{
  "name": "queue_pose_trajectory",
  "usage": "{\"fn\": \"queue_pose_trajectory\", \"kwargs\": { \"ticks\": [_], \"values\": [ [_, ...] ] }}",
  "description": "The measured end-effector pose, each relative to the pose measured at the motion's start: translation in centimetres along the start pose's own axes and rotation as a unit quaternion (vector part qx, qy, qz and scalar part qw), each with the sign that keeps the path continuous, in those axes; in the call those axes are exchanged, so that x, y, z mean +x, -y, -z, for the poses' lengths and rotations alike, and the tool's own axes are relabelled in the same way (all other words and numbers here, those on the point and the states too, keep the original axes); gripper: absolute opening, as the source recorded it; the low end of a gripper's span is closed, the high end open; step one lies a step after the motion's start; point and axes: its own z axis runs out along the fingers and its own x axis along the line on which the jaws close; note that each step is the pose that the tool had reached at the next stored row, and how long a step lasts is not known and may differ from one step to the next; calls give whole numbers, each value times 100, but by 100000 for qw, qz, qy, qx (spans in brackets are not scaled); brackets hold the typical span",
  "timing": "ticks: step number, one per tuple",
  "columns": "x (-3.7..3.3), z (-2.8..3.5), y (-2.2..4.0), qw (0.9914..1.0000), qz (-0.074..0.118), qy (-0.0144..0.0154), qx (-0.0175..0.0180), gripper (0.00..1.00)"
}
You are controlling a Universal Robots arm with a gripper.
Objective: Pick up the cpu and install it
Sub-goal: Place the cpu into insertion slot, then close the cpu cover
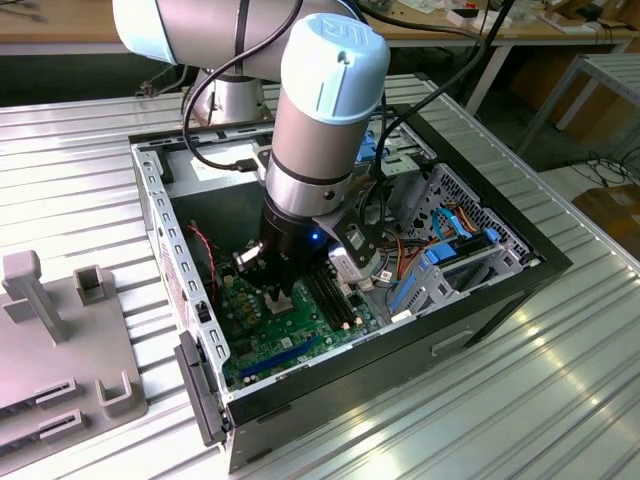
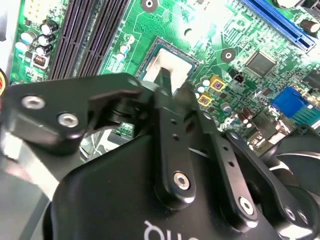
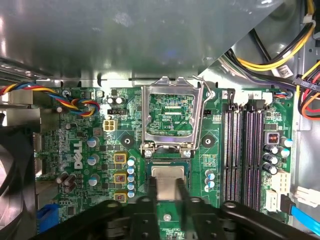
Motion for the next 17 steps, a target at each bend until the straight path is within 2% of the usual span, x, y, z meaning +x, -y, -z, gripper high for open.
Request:
{"fn": "queue_pose_trajectory", "kwargs": {
  "ticks": [1,4,17],
  "values": [
    [0,1,0,100000,0,-16,-1,28],
    [0,2,1,100000,-1,-22,14,11],
    [0,2,1,100000,0,-38,14,11]
  ]
}}
